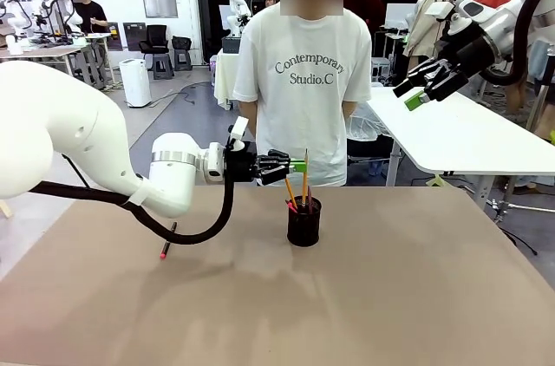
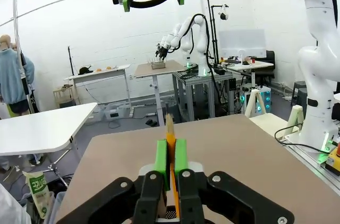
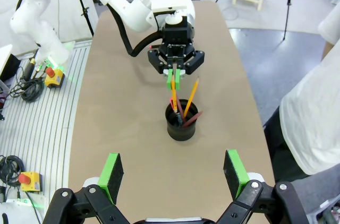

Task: Place the pens into the pen holder.
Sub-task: Pick up a writing instrument from the table and place it into the Pen holder.

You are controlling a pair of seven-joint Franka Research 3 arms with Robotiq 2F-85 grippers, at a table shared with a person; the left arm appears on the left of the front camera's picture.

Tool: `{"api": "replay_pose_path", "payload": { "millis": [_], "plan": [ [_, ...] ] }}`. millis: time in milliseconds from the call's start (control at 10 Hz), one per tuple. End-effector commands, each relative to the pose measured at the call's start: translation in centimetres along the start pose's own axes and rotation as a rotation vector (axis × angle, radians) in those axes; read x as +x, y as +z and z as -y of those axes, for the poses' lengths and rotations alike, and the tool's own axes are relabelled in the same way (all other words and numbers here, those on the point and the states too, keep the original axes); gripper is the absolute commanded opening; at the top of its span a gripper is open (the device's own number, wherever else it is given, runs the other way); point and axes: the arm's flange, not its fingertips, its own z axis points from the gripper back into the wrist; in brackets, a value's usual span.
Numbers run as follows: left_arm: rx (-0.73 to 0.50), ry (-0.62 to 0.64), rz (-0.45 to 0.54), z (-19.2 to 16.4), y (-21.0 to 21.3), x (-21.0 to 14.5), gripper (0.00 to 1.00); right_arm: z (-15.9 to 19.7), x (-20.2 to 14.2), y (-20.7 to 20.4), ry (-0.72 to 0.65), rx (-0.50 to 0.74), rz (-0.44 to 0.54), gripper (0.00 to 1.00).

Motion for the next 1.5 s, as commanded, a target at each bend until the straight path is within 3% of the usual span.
{"api": "replay_pose_path", "payload": {
  "millis": [0, 500, 1000, 1400],
  "plan": [
    [-0.026, 0.029, 0.005, -0.8, 0.1, -0.4, 0.03, -0.1, 0.2, 0.0, 0.002, 0.0, 0.0, 1.0],
    [-0.021, 0.019, 0.018, -0.3, 0.3, 0.3, 1.0, -0.1, 0.2, 0.0, 0.002, 0.0, 0.0, 1.0],
    [0.007, 0.023, 0.005, 0.4, 0.0, 1.5, 1.0, -0.1, 0.2, 0.0, 0.002, 0.0, 0.0, 1.0],
    [-0.017, 0.006, 0.02, -0.4, -0.3, 0.4, 1.0, -0.1, 0.2, 0.0, 0.002, 0.0, 0.0, 1.0]
  ]
}}
